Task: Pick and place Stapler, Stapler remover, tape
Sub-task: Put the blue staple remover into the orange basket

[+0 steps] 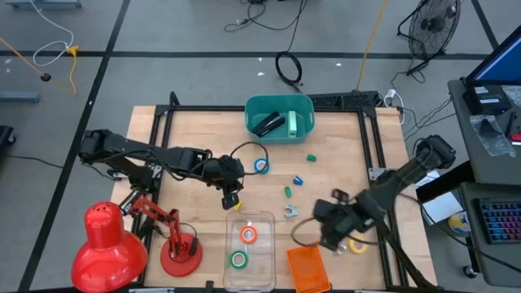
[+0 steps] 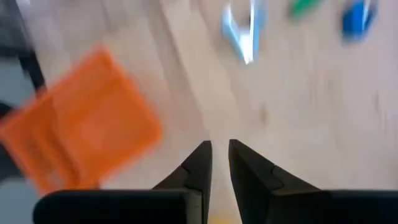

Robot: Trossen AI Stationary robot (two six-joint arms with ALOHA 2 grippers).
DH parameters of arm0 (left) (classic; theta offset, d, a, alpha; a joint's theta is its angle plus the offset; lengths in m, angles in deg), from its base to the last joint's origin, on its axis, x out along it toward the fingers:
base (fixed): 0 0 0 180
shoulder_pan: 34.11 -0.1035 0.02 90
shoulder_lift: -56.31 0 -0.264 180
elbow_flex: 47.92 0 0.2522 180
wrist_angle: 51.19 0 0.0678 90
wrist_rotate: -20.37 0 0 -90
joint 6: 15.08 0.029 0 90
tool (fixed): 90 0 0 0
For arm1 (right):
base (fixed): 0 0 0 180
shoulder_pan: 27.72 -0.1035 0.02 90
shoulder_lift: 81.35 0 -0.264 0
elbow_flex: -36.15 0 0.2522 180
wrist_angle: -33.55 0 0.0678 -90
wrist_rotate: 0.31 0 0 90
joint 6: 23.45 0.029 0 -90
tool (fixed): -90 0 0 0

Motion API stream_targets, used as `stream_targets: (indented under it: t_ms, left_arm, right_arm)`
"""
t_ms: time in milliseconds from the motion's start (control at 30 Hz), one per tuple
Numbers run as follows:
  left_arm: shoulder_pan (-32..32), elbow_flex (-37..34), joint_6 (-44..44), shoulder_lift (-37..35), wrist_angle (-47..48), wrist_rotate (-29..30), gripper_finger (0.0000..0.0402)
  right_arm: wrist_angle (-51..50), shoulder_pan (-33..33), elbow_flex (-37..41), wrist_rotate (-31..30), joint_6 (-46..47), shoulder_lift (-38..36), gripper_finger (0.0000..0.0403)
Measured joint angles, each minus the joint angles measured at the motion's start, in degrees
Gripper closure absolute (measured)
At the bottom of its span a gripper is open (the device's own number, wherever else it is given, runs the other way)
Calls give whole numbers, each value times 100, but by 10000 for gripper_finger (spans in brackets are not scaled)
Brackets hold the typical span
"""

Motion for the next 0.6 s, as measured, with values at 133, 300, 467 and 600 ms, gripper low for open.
stream_targets:
  t_ms: [133, 300, 467, 600]
  left_arm:
    - [-142, 2, -158, -249, -36, 103, 401]
    - [-190, 2, -195, -554, -16, 160, 401]
    - [-124, 4, -313, -786, -18, 260, 401]
    - [36, 4, -413, -925, -6, 479, 401]
  right_arm:
    - [766, 611, 181, -116, -1041, 99, 358]
    - [1348, 1492, 743, -142, -1711, 133, 344]
    - [2672, 2263, 1439, 634, -2057, 136, 320]
    - [3525, 2592, 1929, 1297, -2036, 136, 306]
